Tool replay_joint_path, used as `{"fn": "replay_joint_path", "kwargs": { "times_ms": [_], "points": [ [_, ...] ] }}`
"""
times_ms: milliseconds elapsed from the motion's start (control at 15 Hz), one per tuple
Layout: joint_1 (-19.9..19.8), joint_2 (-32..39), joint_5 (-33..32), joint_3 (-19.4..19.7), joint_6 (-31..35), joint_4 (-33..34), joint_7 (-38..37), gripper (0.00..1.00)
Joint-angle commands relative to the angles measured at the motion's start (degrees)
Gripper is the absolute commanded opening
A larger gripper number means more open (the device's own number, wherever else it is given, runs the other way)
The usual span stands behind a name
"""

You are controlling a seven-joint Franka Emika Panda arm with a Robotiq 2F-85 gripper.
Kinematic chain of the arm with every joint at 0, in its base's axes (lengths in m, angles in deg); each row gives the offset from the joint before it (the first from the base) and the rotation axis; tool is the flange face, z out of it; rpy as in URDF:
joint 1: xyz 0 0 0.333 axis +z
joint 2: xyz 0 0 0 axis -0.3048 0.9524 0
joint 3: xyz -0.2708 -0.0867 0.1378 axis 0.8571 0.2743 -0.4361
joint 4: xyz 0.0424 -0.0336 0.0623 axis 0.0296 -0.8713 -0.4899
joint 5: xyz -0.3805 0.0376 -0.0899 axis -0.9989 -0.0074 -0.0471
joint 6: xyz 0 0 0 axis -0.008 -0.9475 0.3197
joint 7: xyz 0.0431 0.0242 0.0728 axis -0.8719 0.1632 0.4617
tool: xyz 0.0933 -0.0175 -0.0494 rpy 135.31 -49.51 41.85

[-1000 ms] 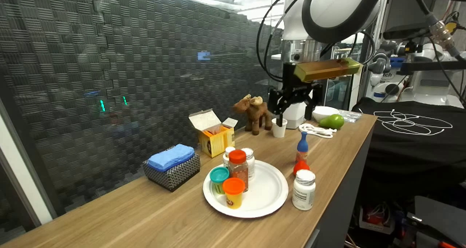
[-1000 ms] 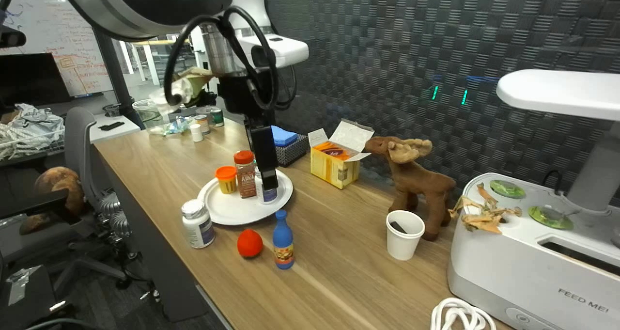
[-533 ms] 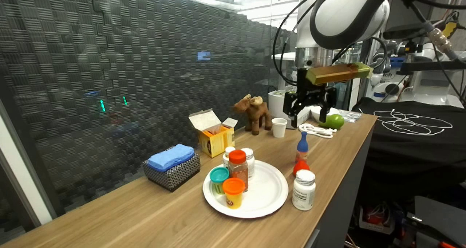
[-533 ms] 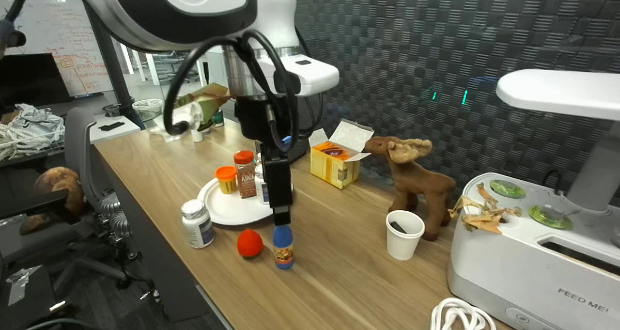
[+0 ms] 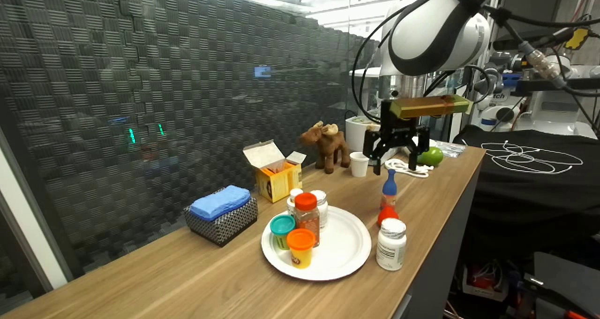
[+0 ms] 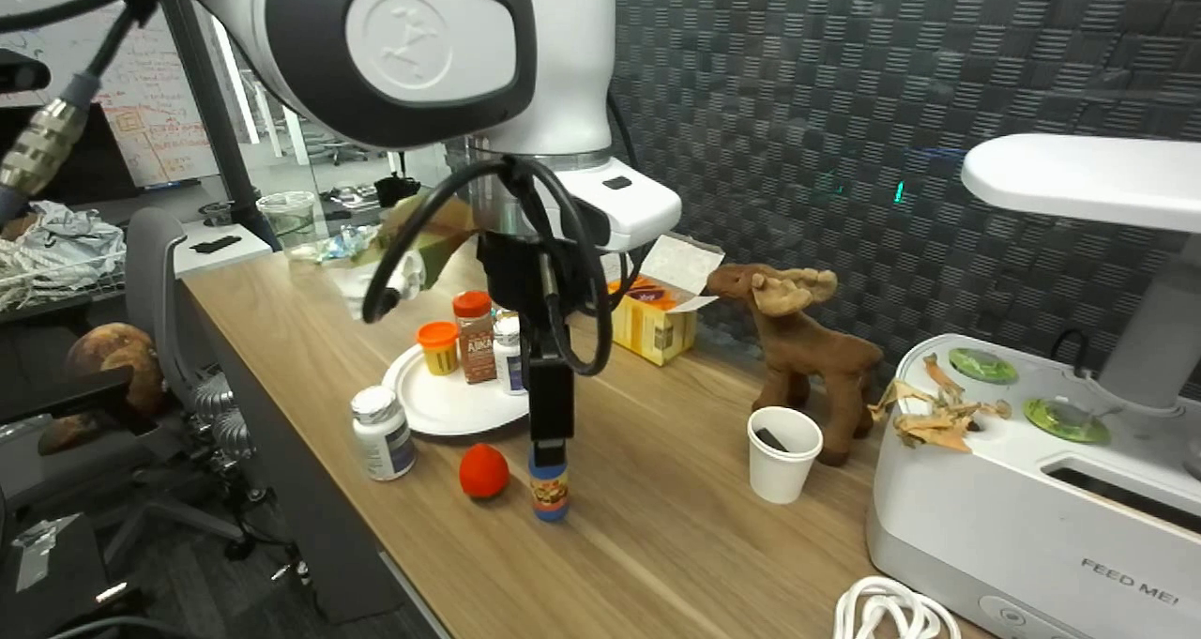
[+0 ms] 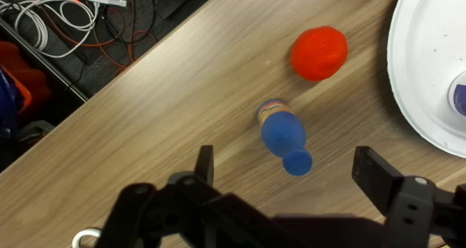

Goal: Pick up all the objects surrounding the white plate and arrange them on the plate

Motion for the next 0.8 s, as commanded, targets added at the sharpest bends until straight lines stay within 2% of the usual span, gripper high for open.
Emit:
{"fn": "replay_joint_path", "kwargs": {
  "times_ms": [0,133,533,600,733],
  "points": [
    [0.1,1.51,2.97,0.16,0.4,2.12,2.6,0.66],
    [0.31,1.92,2.64,0.22,0.22,2.65,2.24,0.49],
    [0.8,1.81,0.35,0.62,-0.94,3.01,-1.57,0.05],
    [0.9,1.63,-0.11,0.63,-1.16,2.95,-2.22,0.03],
    [1.2,1.23,-1.01,0.59,-2.05,2.99,-4.13,0.07]
  ]
}}
